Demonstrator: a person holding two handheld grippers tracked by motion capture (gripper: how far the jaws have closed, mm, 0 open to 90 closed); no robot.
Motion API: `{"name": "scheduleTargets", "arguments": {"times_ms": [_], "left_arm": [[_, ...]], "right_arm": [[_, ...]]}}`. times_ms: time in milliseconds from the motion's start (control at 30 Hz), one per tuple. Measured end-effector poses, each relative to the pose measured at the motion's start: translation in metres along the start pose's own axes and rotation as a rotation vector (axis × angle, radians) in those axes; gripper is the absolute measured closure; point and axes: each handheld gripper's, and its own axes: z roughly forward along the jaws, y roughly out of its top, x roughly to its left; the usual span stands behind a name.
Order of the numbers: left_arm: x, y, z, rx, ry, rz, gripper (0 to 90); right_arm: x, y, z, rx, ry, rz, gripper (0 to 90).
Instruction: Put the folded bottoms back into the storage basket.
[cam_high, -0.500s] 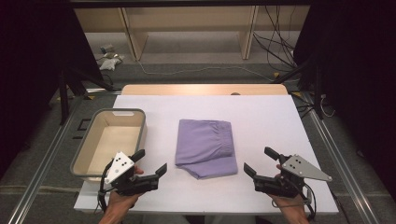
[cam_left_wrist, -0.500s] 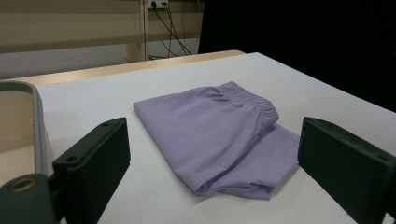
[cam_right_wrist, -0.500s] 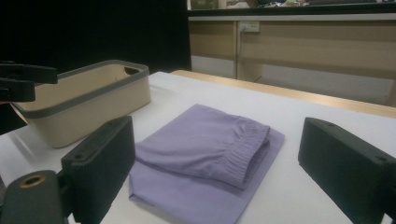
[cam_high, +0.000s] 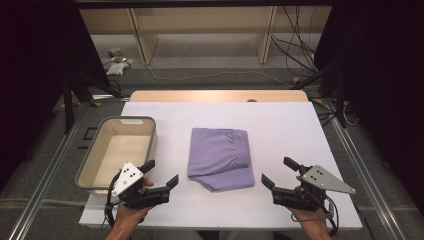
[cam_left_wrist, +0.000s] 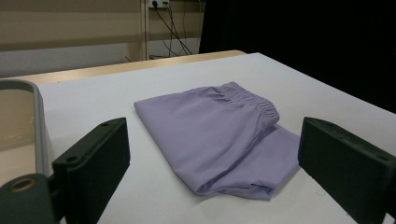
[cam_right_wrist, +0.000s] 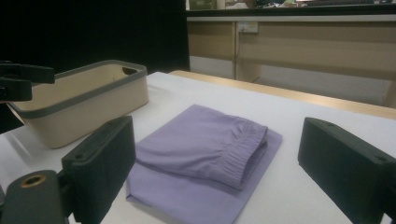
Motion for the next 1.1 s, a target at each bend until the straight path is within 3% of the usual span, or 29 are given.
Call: {"name": "scheduleTargets", "arguments": {"times_ms": [133, 433, 500, 633, 800, 833, 867, 933, 1100], "left_arm": [[-0.001, 0.000, 0.002, 0.007, -0.003, -0.005, 8.8], [-0.001, 0.001, 0.011, 0.026, 0.021, -0.065, 8.8], [-0.002, 0.000, 0.014, 0.043, 0.013, -0.085, 8.7], [-0.004, 0.000, 0.018, 0.064, 0.002, -0.087, 8.6], [-0.003, 0.004, 0.021, 0.057, 0.047, -0.100, 8.6], [0.000, 0.006, 0.022, 0.044, 0.065, -0.135, 8.6], [0.000, 0.006, 0.022, 0.044, 0.065, -0.135, 8.6], [0.004, 0.007, 0.024, 0.058, 0.071, -0.179, 8.9], [0.007, 0.007, 0.030, 0.087, 0.041, -0.239, 9.8]], "right_arm": [[-0.002, 0.000, 0.002, 0.003, -0.006, -0.004, 11.9], [-0.011, 0.002, 0.008, 0.006, -0.031, -0.019, 11.5], [-0.014, 0.004, 0.012, 0.020, -0.013, -0.014, 9.5], [-0.015, 0.005, 0.017, 0.030, -0.004, -0.024, 9.6], [-0.017, 0.007, 0.024, 0.034, 0.003, -0.008, 9.5], [-0.018, 0.007, 0.026, 0.042, 0.001, -0.015, 9.5], [-0.019, 0.008, 0.027, 0.042, 0.001, -0.015, 9.5], [-0.022, 0.008, 0.030, 0.054, -0.003, -0.015, 9.5], [-0.029, 0.009, 0.038, 0.075, -0.009, -0.007, 9.6]]}}
